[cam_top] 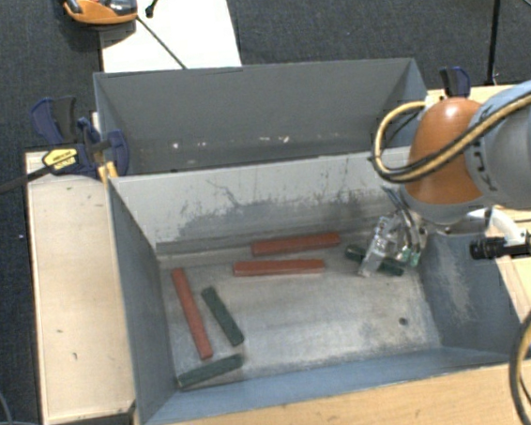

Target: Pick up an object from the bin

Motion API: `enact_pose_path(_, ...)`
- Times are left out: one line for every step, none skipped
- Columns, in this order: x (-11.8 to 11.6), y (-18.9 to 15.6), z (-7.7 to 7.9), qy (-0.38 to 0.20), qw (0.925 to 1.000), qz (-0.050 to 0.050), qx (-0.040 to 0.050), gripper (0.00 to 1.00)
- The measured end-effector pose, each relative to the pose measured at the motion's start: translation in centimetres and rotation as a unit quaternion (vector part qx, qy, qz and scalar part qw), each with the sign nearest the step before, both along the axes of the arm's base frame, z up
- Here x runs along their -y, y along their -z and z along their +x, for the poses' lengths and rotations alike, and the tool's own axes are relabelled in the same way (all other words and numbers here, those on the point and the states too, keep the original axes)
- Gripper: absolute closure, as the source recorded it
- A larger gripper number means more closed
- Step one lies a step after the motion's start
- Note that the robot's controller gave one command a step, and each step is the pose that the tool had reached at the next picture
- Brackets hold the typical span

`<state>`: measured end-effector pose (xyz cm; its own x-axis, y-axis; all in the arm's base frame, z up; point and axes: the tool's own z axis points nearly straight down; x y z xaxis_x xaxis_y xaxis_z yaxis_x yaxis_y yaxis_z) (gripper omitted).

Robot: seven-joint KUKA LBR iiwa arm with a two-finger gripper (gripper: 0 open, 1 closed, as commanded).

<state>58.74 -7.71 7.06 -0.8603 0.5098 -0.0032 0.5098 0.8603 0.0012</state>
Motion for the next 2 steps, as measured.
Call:
enact_pose_path(0.0,0.0,0.0,0.0,1.0,0.0,0.0,1.0)
enact_pose_path(0.0,-0.24,-0.1,0.0,1.0,0.0,-0.0016,1.0)
